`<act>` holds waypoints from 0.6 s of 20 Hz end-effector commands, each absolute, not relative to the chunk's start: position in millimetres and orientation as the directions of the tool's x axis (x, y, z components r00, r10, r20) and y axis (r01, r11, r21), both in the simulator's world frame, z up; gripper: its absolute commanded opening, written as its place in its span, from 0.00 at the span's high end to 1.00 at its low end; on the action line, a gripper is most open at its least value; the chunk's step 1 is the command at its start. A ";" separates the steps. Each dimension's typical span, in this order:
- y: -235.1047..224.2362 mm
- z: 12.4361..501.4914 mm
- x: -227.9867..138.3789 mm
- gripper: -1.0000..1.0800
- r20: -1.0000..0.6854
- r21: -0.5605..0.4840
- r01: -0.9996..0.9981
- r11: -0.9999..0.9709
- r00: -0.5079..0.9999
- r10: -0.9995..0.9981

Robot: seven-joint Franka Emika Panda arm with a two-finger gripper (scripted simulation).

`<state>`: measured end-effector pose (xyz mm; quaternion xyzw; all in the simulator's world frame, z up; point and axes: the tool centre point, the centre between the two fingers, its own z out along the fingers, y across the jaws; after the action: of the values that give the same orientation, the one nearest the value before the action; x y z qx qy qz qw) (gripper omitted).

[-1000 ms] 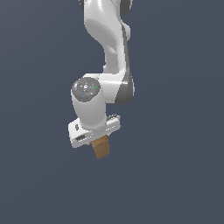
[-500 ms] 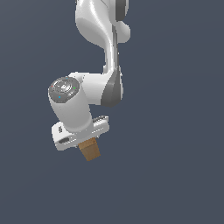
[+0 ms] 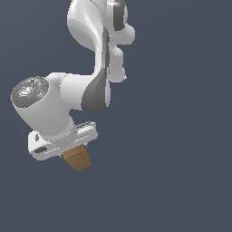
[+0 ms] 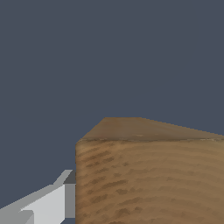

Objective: Pick up the object and move it to a goal position.

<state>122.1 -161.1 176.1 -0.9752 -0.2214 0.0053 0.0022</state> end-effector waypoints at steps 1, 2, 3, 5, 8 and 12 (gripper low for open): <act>-170.0 186.5 128.5 1.00 0.000 0.000 0.433 -0.901 0.901 0.433; -172.7 187.6 129.8 1.00 0.000 0.000 0.433 -0.901 0.901 0.433; -175.2 188.6 130.9 1.00 0.000 0.000 0.433 -0.901 0.901 0.433; -179.1 190.1 132.9 1.00 0.000 0.000 0.433 -0.901 0.901 0.433; -183.2 191.8 135.0 1.00 0.000 0.000 0.433 -0.901 0.901 0.433; -185.9 193.3 136.3 1.00 0.000 0.000 0.433 -0.901 0.901 0.433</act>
<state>133.5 -184.8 185.5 -0.9751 -0.2217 0.0052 0.0025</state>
